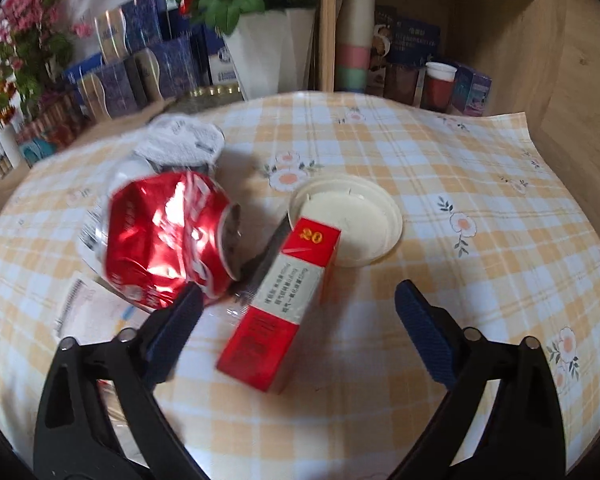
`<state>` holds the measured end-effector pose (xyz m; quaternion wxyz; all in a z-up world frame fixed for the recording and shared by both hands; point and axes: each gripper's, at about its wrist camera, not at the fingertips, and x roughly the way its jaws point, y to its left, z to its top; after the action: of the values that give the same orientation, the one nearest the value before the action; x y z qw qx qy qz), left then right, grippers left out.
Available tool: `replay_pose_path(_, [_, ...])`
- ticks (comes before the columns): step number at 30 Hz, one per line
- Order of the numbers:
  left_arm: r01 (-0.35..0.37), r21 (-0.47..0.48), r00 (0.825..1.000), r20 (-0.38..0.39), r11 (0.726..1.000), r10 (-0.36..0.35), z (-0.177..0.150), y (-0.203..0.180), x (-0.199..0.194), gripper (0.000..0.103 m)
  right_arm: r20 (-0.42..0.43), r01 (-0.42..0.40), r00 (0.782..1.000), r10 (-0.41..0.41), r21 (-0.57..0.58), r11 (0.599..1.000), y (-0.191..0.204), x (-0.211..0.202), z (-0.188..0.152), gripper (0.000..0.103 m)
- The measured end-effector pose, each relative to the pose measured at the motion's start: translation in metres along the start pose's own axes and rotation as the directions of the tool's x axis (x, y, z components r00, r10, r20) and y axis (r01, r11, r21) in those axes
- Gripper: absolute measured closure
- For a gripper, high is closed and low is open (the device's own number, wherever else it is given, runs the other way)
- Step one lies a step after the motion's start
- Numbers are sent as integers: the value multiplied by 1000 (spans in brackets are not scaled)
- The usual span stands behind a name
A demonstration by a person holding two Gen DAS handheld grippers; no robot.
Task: Collect trash
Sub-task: 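Grasp the red cigarette box with the right tool, then grasp the clear plastic scrap with the left tool while the right holds the red box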
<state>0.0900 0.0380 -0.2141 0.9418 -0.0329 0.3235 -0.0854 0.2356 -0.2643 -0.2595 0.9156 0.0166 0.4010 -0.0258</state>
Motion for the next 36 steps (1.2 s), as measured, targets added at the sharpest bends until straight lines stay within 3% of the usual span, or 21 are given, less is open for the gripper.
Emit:
replay_pose_path(3, [18,10,1000,-5,1000,-18,2,-7,5,6,-29,18,999,-19,-39,999,-1,9,-5,23])
replay_pose_path(5, [38,20,999,-8,999,-38,5,-14,10,6,-37,-15,999,14,-20,1000,-7,10,-8,34])
replay_pose_path(7, [64,32,998,-13,997,-64,8,-23,14,6,-33,-29,999,29,5,1000,-12,8,-10,68])
replay_pose_path(9, [98,39,995,-24,994,-97,12,-31,20,6,-24,-34,999,35,53,998,-20,6,-14,77])
replay_pose_path(13, [195,30,978,-79,980,-192,20,-55,39,8,58,-74,996,67,130,989,-35,-7,-19,78])
replay_pose_path(18, [283,19,947,-161,959,-277,25,-86,69,28,135,-137,984,115,166,977,-45,-20,-24,78])
replay_pose_path(26, [285,52,932,-248,957,-265,17,-123,103,43,181,-154,974,136,86,984,-30,-29,-26,78])
replay_pose_path(28, [277,59,931,-263,959,-253,14,-125,108,51,183,-156,973,140,79,985,-30,-29,-26,78])
replay_pose_path(29, [280,61,928,-272,958,-254,13,-126,109,71,182,-161,973,144,79,984,-30,-29,-26,78])
replay_pose_path(31, [297,68,924,-273,952,-268,12,-127,109,75,182,-170,971,152,88,981,-32,-28,-26,78])
replay_pose_path(33, [305,82,925,-264,949,-275,13,-126,104,89,182,-182,970,162,99,978,-35,-28,-26,78])
replay_pose_path(36, [302,85,930,-245,949,-274,17,-121,92,90,182,-191,969,169,110,975,-38,-28,-26,78])
